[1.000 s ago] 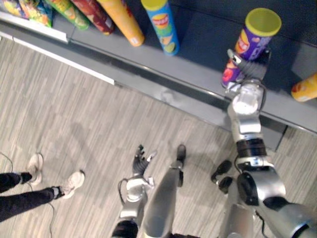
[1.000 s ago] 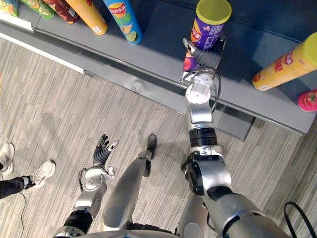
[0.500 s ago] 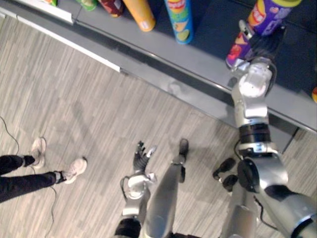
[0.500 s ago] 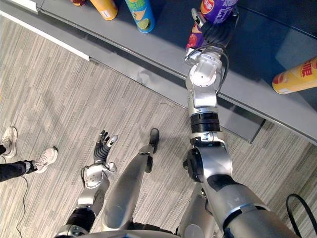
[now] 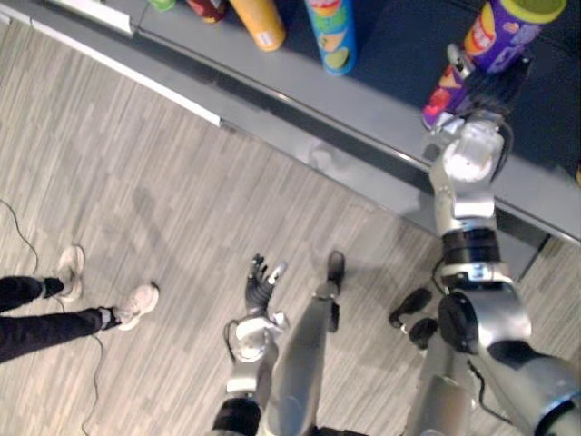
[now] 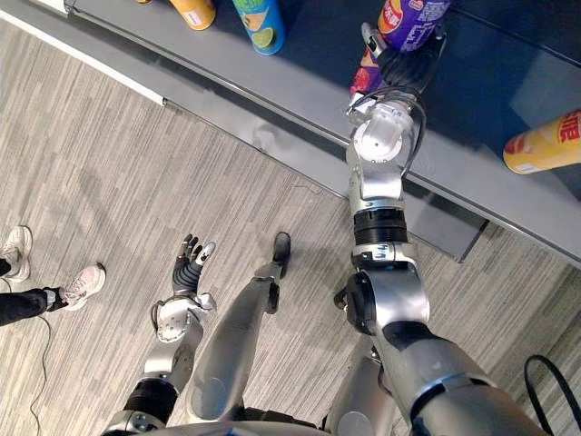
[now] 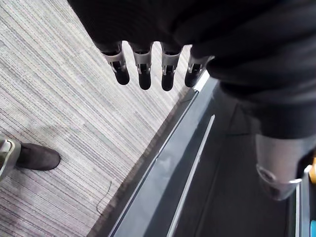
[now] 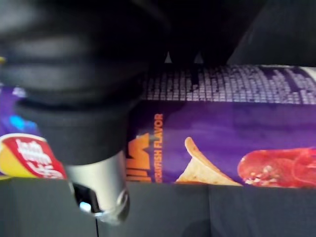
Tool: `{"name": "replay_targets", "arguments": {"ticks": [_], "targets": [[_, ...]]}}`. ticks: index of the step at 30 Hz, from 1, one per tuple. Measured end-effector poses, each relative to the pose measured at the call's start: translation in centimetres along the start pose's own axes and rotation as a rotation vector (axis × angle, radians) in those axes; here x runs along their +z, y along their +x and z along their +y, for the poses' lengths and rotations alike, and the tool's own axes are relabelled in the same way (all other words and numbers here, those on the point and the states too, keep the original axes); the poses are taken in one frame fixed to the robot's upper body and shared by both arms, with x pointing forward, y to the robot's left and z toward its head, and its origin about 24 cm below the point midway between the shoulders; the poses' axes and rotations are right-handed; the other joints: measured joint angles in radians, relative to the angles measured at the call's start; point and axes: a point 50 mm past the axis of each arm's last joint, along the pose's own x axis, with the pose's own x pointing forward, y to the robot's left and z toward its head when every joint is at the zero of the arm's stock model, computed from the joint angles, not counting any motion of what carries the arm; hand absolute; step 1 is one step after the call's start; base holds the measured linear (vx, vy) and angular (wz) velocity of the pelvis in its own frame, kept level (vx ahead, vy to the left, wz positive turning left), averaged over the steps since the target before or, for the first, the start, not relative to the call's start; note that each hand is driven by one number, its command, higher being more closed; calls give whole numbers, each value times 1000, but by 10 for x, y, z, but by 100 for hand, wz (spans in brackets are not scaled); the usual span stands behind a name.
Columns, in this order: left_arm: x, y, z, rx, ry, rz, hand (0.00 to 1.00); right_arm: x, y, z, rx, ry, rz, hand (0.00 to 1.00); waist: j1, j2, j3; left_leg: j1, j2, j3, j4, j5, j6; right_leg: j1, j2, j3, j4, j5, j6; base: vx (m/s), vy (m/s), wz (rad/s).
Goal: Put the gum and the chips on the shelf.
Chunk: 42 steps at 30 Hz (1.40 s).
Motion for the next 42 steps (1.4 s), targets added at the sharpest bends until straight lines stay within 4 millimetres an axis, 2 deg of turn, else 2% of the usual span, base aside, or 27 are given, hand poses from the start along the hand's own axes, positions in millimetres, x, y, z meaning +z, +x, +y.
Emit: {"name": "replay_targets", "arguments": {"ticks": [10,11,12,16,28,31,34,36,38,41,42], "targets": [[1,1,2,14,-4,-2,0,-11,-17,11,81,-20,-11,100,-4,0,0,-19,21,17,33,-10,2,-25,12,21,18,-3,-5,10,-48,-7],[1,1,2,14,-4,-2,0,-12,-19,13,91,-24,-9,0,-5,-1,-1,-19,22,19,35,-14,-3,-26,12,22,19,-3,-5,20,-32,-4],[1,1,2,14,-4,-2,0,-13,-20,13,95,-25,-2,0,-5,-1,-1,-19,23,19,36,-14,-4,-26,12,22,20,-3,-5,33,-56,-2],[0,0,2,16,-4,0,0,-52,-39,6,94,-95,157,0,-4,-2,-1,-21,31,33,37,-13,-3,-29,13,22,21,-3,-6,26,-41,0],[-6,-1,6,29,3,27,0,-59,-50,15,140,-97,181,0,-13,-12,-6,-23,49,46,71,-24,3,-26,27,35,24,-2,-6,36,-40,-5],[-19,-4,12,41,23,83,0,-73,-64,18,175,-107,247,0,-29,-34,-8,9,60,61,74,-28,3,-4,38,49,16,-1,-6,50,-62,-16],[-35,-7,16,32,49,157,0,-102,-88,7,212,-159,355,0,-36,-65,-21,58,89,66,76,-46,-7,53,73,51,-20,3,-2,34,-63,-20],[-46,-10,21,37,68,210,0,-116,-102,1,229,-183,415,0,-53,-79,-29,86,100,70,71,-51,-10,84,90,52,-42,4,1,35,-56,-18],[-59,-15,26,43,86,280,0,-129,-116,-9,240,-198,470,0,-57,-94,-37,126,110,89,66,-57,-11,113,102,69,-59,8,5,54,-44,-27],[-71,-17,37,68,97,356,0,-152,-149,-33,254,-230,586,0,-67,-104,-42,222,127,116,39,-70,-15,197,130,88,-105,20,10,48,-29,-31],[-75,-19,45,83,122,382,0,-160,-167,-39,285,-245,633,0,-83,-111,-46,264,127,123,14,-69,-17,232,141,94,-131,26,12,57,-15,-18]]}}
